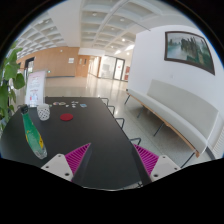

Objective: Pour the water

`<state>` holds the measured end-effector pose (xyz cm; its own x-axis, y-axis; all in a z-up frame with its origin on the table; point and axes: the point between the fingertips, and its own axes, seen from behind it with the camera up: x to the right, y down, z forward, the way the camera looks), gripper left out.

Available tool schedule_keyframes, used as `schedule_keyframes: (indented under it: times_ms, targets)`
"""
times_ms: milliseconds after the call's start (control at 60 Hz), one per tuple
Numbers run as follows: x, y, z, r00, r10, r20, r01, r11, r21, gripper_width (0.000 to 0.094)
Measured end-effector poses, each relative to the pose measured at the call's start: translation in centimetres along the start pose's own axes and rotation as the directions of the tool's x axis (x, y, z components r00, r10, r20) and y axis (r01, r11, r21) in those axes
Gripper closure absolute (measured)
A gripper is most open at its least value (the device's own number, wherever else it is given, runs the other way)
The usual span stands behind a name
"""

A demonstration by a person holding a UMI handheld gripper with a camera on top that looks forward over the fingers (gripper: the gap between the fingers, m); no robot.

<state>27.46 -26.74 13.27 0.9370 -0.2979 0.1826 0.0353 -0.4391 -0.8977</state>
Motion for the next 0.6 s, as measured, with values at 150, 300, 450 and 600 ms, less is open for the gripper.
schedule_keyframes:
  times_ms: [150, 300, 450, 600]
  targets:
    - [0.6, 0.2, -0.2, 1.000, 0.015, -0.014, -0.015, 1.000, 0.006, 0.0099]
    - [0.3, 3.0, -1.3, 1.000, -0.014, 0.008, 0.014, 1.000, 0.002, 0.0102]
    - [-3.7, 6.4, -2.9, 0.994, -0.026, 0.103, 0.027, 1.000, -0.010, 0.0103]
    - [-11.4, 6.5, -4.7, 0.974, -0.021, 0.225, 0.015, 0.999, 0.032, 0.0103]
